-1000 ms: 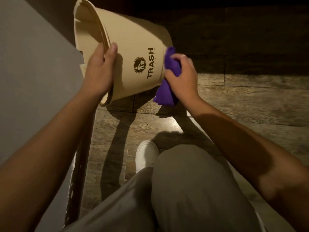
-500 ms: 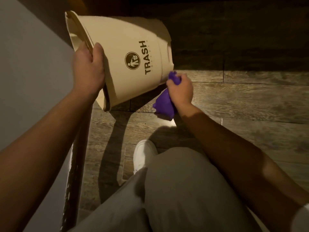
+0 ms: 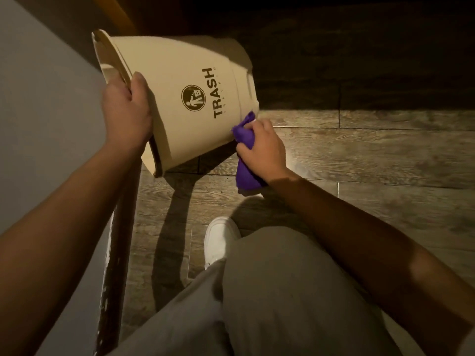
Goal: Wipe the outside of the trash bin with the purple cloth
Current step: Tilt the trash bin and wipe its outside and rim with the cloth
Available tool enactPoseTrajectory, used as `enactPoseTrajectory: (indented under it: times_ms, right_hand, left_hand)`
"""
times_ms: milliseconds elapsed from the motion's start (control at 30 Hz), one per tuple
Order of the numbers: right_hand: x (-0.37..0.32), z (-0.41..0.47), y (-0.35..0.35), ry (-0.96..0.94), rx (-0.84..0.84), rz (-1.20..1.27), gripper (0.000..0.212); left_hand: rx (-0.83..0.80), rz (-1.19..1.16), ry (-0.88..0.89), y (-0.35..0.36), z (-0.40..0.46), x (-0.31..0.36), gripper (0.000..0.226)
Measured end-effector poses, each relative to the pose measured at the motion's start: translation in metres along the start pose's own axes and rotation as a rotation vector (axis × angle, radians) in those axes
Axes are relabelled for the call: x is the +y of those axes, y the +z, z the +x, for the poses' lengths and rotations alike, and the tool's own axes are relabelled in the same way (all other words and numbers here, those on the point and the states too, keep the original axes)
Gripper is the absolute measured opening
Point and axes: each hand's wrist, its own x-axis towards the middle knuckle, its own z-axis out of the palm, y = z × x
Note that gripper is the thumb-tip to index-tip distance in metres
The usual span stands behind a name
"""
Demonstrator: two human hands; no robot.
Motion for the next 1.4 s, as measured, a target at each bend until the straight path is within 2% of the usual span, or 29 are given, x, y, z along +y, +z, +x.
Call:
enactPoseTrajectory:
  times_ms: [67,133,233,300,467,567,667,767,833,967,1067,1133,1200,1267,1400]
  right_hand:
    - [-0.003,0.012,-0.010,0.089,0.116,0.192,0.042]
    - [-0.012,0.031,-0.024,0.081,0.181,0.349,0.044]
    - [-0.031,0.057,-0.036,0.047,0.061,0.439,0.044]
    - [-0.035,0.063,-0.033,0.076,0.012,0.441,0.043]
    - [-0.021,0.040,-0.007,0.109,0.046,0.330,0.045]
    - [-0.010,0.025,0.011,0.177,0.031,0.314,0.045]
    - [-0.004,0.011,0.027,0.208,0.020,0.271,0.037]
    - [0.002,0.004,0.042,0.220,-0.157,0.105,0.029]
    - [0.004,0.005,0.041,0.301,-0.215,0.083,0.031]
    - [0.005,0.017,-0.002,0.485,-0.069,0.159,0.032]
    - [-0.013,0.030,-0.048,0.303,0.062,0.321,0.018]
    - [-0.037,0.040,-0.072,0.147,0.059,0.458,0.011]
    - [-0.060,0.046,-0.081,0.037,0.007,0.530,0.018]
    - [-0.071,0.043,-0.078,-0.046,-0.036,0.494,0.025]
    - [-0.056,0.008,-0.055,-0.152,-0.149,0.302,0.025]
  left_hand:
    - [-0.005,0.021,0.019,0.000,0.003,-0.002,0.029]
    - [0.000,0.033,0.027,0.001,0.003,-0.005,0.022]
    - [0.019,0.027,0.025,0.001,0.000,-0.007,0.024]
    - [0.022,0.019,0.027,0.002,0.001,-0.009,0.026]
    - [0.005,0.018,0.009,0.001,0.003,-0.014,0.030]
    - [-0.010,0.003,-0.004,-0.001,0.006,-0.017,0.041]
    - [-0.014,0.017,0.002,-0.001,0.008,-0.020,0.038]
    - [-0.021,0.036,0.011,-0.001,0.007,-0.023,0.034]
    - [-0.024,0.024,0.013,-0.005,0.008,-0.024,0.036]
    - [-0.058,0.037,0.041,-0.017,0.009,-0.022,0.042]
    - [-0.090,0.094,0.101,-0.021,0.005,-0.015,0.046]
    - [-0.097,0.105,0.121,-0.021,0.001,-0.008,0.044]
    - [-0.108,0.080,0.125,-0.021,-0.002,-0.003,0.042]
    - [-0.118,0.029,0.121,-0.022,-0.005,0.003,0.041]
    - [-0.069,-0.038,0.067,-0.027,-0.004,0.006,0.031]
